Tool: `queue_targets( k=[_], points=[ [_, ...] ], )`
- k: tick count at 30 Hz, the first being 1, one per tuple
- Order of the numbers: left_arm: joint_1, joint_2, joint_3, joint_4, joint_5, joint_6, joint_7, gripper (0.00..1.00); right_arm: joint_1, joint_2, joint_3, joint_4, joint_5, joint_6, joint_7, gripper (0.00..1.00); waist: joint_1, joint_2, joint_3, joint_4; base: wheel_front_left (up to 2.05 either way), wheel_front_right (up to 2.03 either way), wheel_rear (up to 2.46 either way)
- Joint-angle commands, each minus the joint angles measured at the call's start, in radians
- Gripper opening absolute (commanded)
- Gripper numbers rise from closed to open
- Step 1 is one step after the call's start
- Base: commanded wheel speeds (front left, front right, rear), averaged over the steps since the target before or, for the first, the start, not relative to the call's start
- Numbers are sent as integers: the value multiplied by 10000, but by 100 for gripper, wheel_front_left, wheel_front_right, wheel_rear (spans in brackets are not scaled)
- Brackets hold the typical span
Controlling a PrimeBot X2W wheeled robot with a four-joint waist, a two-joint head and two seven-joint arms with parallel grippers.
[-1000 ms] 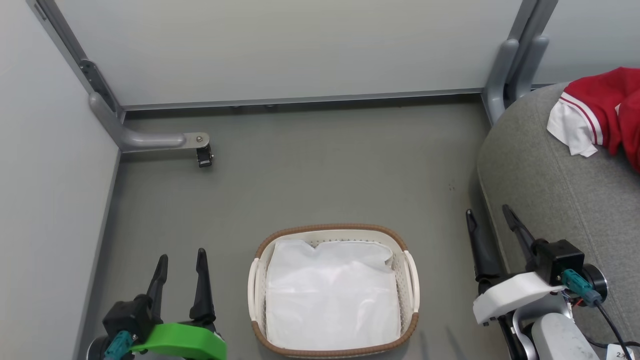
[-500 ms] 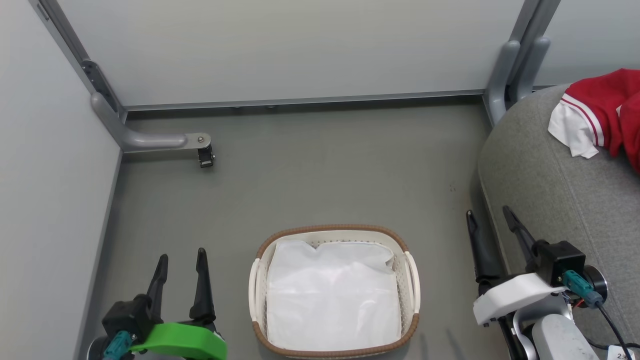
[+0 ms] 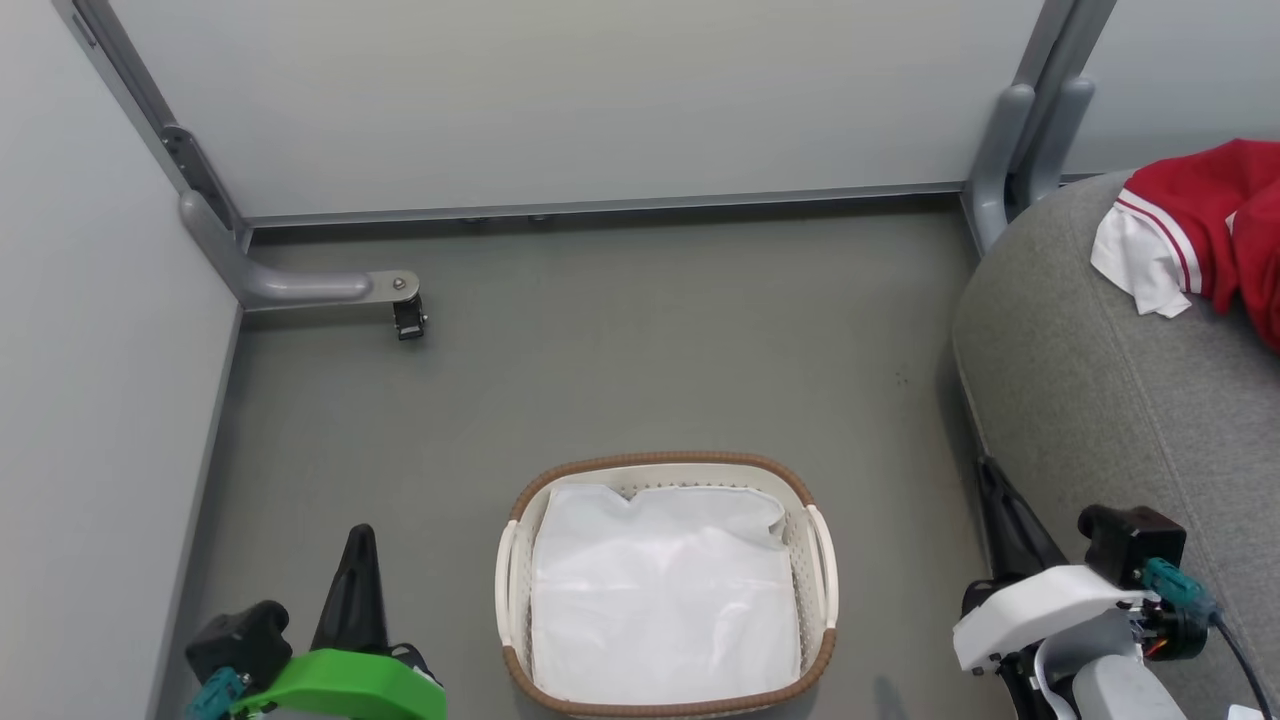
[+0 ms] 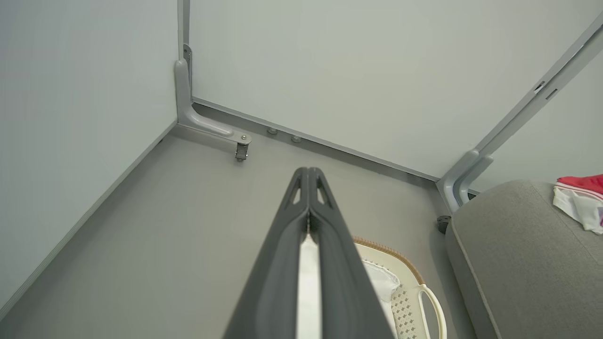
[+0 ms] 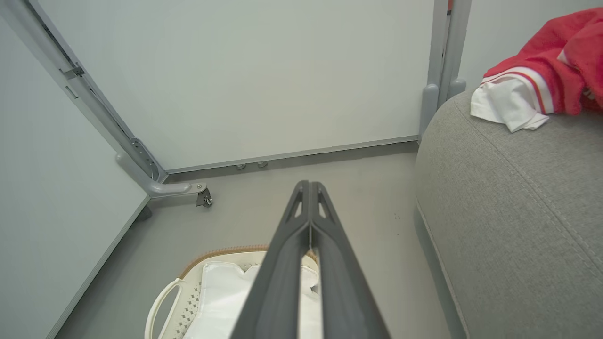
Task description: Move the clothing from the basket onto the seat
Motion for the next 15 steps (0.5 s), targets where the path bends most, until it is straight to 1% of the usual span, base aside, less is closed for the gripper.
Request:
queue_targets(
  k=[1,15],
  points=[
    [-122,68,121,-179,-446,-85,79,0,-109,-27,-97,-195,499,1,106,0,1,0,-9,-11,0,0,0],
    [-334,146,441,-214,-2586,-234,634,0,-85,-43,-357,-311,2882,0,718,0,1,0,-88,-94,0,0,0]
  ],
)
